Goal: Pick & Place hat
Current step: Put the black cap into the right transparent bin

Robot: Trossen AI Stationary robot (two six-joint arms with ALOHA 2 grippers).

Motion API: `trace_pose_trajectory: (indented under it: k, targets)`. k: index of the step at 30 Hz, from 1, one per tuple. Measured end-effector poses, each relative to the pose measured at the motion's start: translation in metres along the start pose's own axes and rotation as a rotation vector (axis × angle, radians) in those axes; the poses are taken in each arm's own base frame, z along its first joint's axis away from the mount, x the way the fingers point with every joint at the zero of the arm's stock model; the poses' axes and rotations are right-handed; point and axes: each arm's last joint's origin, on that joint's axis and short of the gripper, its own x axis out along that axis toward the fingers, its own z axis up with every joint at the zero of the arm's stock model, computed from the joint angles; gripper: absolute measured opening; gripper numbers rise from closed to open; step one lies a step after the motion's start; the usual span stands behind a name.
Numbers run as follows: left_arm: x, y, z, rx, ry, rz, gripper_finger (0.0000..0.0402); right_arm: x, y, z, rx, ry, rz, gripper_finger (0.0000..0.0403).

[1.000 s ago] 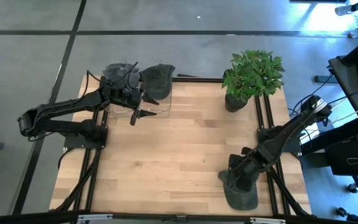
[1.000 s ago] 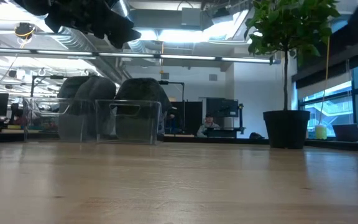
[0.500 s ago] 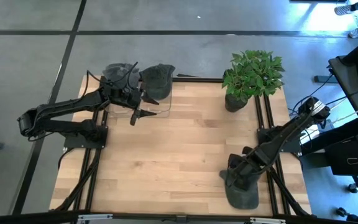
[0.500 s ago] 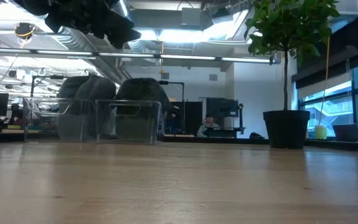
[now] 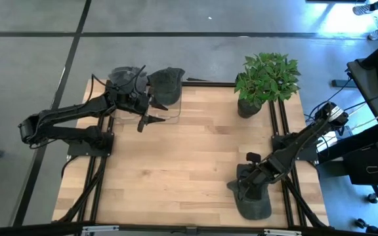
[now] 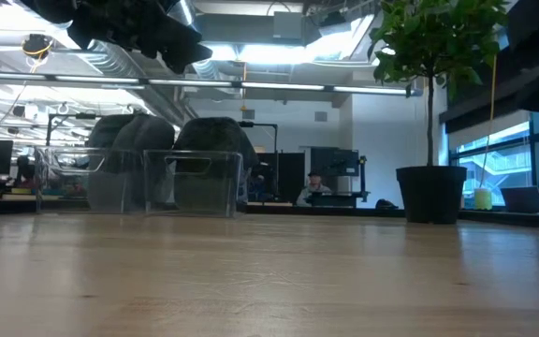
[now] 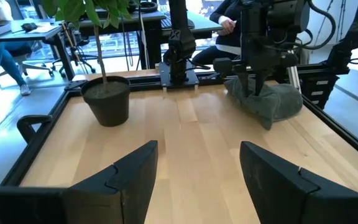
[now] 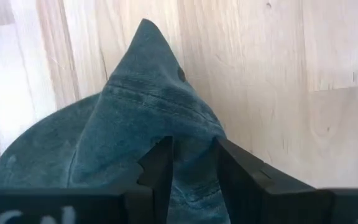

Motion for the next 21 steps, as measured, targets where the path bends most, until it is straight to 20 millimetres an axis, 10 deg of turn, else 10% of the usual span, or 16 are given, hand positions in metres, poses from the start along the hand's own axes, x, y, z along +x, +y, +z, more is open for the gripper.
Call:
trace_pose_trajectory:
  k: [11, 21]
  targets:
    - [0.000, 0.000, 0.000, -0.002, 0.001, 0.005, 0.0224, 0.009, 0.001, 0.000, -0.017, 0.027, -0.028, 0.0110]
    - [0.000, 0.003, -0.001, -0.002, 0.022, 0.111, 0.0224, 0.024, 0.003, -0.001, -0.091, 0.077, -0.062, 0.0009]
